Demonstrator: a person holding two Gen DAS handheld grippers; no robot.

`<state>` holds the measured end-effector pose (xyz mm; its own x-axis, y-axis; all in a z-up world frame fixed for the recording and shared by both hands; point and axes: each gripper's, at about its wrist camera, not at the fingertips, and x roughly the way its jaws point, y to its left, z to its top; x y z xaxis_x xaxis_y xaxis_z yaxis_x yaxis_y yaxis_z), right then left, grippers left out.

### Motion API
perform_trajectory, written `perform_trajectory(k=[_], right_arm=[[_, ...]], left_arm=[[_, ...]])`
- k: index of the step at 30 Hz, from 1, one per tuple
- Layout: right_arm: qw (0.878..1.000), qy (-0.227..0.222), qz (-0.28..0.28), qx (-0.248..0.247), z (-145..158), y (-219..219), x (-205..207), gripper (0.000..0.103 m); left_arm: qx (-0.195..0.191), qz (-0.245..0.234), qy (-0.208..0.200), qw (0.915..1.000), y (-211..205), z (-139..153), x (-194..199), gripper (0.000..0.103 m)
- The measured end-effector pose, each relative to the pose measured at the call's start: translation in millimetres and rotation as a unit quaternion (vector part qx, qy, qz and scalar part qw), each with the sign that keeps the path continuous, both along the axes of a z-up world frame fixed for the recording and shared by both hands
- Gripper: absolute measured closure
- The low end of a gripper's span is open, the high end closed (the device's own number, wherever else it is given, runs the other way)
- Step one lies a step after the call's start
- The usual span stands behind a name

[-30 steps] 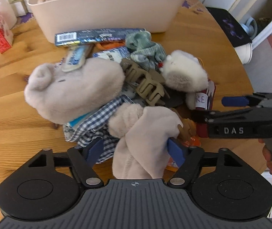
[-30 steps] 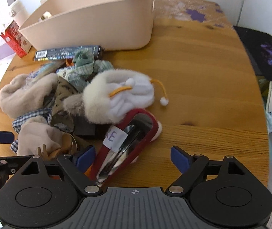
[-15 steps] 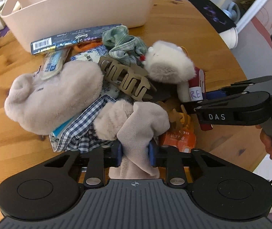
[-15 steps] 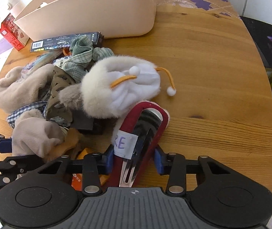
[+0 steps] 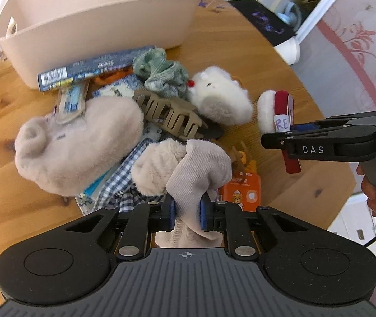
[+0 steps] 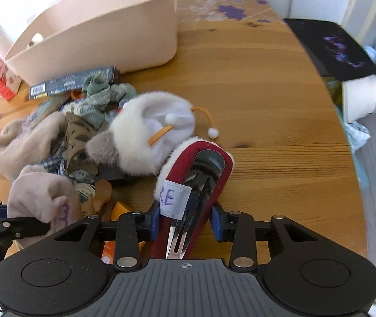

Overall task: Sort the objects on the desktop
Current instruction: 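Carry both items into the beige basket and open both tools to release them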

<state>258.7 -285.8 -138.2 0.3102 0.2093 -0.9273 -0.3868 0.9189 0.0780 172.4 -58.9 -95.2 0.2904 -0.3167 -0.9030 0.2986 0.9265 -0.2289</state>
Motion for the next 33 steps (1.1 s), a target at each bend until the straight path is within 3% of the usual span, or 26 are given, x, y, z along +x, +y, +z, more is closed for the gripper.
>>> perform_trajectory(k=[8, 19, 33], right_arm=[[0.999, -0.037, -0.032, 0.021, 27, -1, -8, 0.068], [0.994, -0.109, -0.003, 0.03, 74, 28, 15, 0.068], [0.981, -0.184, 0.052, 0.029, 110, 91, 91, 0.068]], left_arm=[[-0.013, 0.013, -0.048, 0.9987, 19, 35, -1, 0.086], [-0.015, 0.046, -0.121, 0.9915, 50, 80, 20, 0.086], [0.041, 0.108, -0.216, 0.9696, 89, 109, 121, 0.086]])
